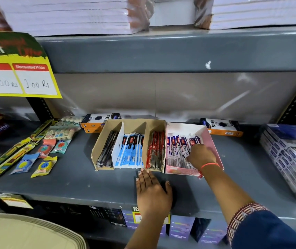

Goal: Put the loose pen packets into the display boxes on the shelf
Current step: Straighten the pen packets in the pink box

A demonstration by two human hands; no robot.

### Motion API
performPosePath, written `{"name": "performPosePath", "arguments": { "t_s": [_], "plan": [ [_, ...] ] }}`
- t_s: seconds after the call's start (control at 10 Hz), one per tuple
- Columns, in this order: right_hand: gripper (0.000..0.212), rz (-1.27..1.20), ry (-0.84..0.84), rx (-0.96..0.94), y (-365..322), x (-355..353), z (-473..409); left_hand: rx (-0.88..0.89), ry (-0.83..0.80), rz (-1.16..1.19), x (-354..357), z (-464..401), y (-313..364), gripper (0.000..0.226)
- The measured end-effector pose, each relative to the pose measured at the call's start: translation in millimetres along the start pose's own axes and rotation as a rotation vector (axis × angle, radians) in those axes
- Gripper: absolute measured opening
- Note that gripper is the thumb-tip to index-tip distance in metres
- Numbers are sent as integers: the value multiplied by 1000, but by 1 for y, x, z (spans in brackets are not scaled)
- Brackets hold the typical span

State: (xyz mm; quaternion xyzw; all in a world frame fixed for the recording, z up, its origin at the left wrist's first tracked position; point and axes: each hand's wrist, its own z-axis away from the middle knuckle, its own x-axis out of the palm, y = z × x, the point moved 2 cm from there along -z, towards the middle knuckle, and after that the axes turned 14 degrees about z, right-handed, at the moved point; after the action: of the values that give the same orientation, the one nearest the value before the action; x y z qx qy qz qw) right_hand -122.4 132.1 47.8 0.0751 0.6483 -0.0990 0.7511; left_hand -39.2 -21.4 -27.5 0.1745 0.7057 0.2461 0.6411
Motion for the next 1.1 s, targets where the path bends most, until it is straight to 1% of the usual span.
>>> {"name": "performPosePath", "arguments": {
  "t_s": [0.1, 0.2, 0.3, 0.4, 0.5, 0.6, 0.7, 0.9, 1.0, 1.1],
  "plan": [
    [28, 6, -7, -14, -1, 1, -2, 4, 6, -1, 0, 0, 0, 78],
    [30, 27, 32, -10, 3, 2, -5, 2, 5, -2, 0, 0, 0, 78],
    [27, 77, 78, 2, 5, 3, -4, 6, 10, 0, -1, 1, 0, 78],
    [25, 67, 58, 11, 7, 2, -5, 4, 10, -2, -1, 1, 0, 78],
    [34, -15, 4, 14, 7, -1, -7, -2, 10, 1, 0, 0, 0, 78],
    [33, -54, -10, 31, 6, 0, -8, -3, 10, 1, 0, 0, -1, 78],
    [23, -119, -1, 73, 5, 2, -9, -11, 3, 1, -1, 1, 0, 79],
    [27, -202, -34, 112, 6, 1, -15, -21, -17, -8, -2, 0, 0, 78],
    [27, -203, 46, 120, 8, 0, -15, -16, -23, -11, -3, 0, 1, 77],
    [30, -89, 129, 91, 5, -1, -10, -16, -32, -16, -3, 1, 1, 77]
  ]
}}
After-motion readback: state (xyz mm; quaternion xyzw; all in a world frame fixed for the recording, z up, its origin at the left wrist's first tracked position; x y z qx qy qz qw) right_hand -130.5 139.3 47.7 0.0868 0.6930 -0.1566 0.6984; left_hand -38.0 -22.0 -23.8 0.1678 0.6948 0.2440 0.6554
